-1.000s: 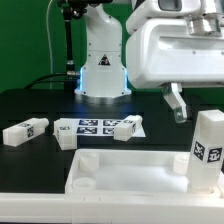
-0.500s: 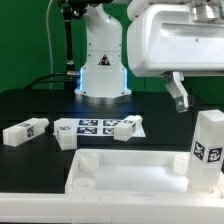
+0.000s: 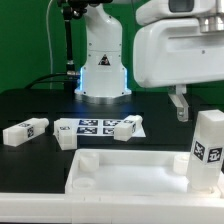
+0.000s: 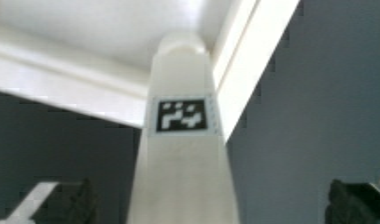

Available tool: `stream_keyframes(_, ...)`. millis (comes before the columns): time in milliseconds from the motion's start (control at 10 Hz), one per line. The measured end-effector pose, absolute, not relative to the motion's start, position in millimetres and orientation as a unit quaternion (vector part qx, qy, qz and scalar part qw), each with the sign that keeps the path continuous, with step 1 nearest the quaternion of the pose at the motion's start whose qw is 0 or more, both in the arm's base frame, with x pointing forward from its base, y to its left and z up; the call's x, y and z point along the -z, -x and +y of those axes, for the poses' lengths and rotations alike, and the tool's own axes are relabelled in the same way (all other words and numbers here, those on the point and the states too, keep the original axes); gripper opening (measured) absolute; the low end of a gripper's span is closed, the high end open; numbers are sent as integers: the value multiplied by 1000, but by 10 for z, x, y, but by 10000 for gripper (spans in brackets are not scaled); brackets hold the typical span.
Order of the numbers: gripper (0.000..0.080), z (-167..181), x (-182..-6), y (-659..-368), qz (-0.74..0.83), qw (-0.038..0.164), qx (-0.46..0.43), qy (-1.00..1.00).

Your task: Assemble desk

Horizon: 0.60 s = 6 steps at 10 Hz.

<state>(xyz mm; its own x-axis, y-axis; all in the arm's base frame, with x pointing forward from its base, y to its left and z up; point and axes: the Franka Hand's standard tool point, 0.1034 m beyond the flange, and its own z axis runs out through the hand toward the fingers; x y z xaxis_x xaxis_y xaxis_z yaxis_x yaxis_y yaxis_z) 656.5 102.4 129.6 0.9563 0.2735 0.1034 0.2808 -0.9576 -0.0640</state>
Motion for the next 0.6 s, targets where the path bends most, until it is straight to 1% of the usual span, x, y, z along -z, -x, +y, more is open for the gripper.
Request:
stream_keyframes(200, 649, 1063, -1295, -6484, -145, 44, -20, 988)
stream_keyframes(400, 649, 1074, -1284, -6518, -147, 45, -34, 988)
stream_keyframes(500, 649, 1059, -1262, -6527, -152, 38, -33, 987)
stream_keyframes(600, 649, 1054, -1246, -6540, -154, 38, -33, 987)
